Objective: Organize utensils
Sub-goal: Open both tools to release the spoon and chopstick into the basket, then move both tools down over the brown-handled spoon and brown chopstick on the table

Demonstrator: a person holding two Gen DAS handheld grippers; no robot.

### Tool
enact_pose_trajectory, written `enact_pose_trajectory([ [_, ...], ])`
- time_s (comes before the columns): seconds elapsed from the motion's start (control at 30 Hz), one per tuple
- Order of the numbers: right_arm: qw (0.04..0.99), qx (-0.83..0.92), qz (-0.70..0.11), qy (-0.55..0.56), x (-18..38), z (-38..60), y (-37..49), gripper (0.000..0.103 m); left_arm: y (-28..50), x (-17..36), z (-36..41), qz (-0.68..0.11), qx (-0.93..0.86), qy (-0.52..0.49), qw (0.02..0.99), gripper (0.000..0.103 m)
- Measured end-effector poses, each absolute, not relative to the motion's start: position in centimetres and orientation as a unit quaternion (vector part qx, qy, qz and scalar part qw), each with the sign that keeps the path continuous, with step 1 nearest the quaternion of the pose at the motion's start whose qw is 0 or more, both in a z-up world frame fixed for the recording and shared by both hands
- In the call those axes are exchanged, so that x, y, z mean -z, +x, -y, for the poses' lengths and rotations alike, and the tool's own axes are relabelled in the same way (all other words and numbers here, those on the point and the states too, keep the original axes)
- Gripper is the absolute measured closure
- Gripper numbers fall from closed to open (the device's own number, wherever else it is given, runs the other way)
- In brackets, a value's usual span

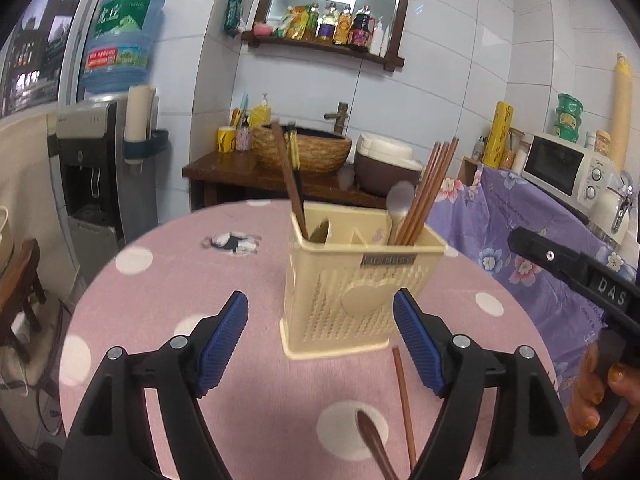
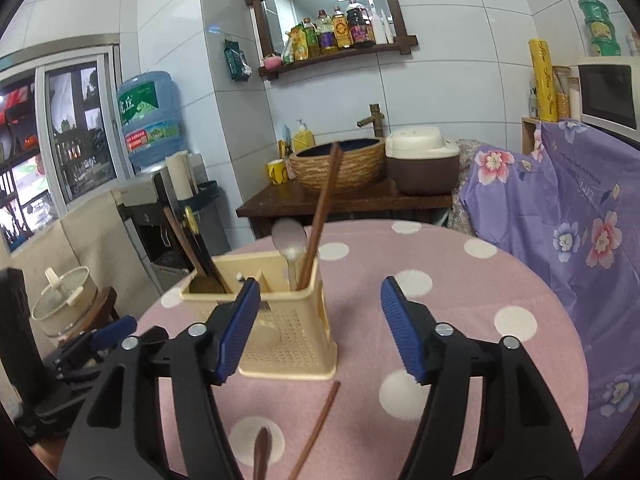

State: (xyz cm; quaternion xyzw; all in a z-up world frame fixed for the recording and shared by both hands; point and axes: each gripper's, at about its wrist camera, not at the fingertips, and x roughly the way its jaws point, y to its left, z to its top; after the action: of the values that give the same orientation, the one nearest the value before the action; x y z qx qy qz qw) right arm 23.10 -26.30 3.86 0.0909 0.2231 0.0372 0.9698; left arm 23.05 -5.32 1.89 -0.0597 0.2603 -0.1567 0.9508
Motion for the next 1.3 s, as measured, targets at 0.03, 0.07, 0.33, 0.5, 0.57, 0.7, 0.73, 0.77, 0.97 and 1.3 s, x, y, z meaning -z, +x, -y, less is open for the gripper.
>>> enact_pose_trajectory([
  [0.03,0.968,-0.033,-0.233,0.089,-2.9,26.3,22.7,0.032,22.9,-1.3,5.2,-0.27,0.159,-0.062,0.948,0.026],
  [0.07,0.966,-0.029,-0.241,0.089,-2.1,26.4,22.4,0.032,22.8,-0.7,5.1,-0.281,0.162,-0.064,0.944,0.026],
  [0.33,0.947,-0.006,-0.307,0.092,4.4,27.0,20.5,0.032,20.9,3.5,5.7,-0.321,0.165,-0.044,0.931,0.026],
  [0.5,0.94,-0.002,-0.331,0.088,6.8,26.9,19.7,0.032,19.8,4.4,6.3,-0.316,0.149,-0.007,0.937,0.017],
  [0.57,0.939,-0.002,-0.334,0.084,7.3,26.7,19.3,0.032,19.7,4.5,6.3,-0.321,0.146,-0.002,0.936,0.016],
  [0.7,0.939,0.0,-0.335,0.079,7.5,26.6,18.9,0.031,19.8,4.9,6.2,-0.334,0.149,-0.008,0.931,0.016],
  [0.73,0.939,0.002,-0.336,0.078,7.5,26.5,18.8,0.031,19.8,5.0,6.3,-0.338,0.15,-0.005,0.929,0.016],
  [0.77,0.938,0.003,-0.337,0.078,7.5,26.5,18.7,0.031,19.7,5.1,6.4,-0.341,0.15,-0.001,0.928,0.016],
  [0.97,0.938,0.013,-0.338,0.073,7.7,26.5,18.3,0.031,19.7,5.8,7.0,-0.36,0.147,0.011,0.921,0.016],
  [1.3,0.936,0.02,-0.345,0.073,8.0,26.8,17.8,0.031,19.3,6.2,7.4,-0.378,0.157,-0.002,0.913,0.019],
])
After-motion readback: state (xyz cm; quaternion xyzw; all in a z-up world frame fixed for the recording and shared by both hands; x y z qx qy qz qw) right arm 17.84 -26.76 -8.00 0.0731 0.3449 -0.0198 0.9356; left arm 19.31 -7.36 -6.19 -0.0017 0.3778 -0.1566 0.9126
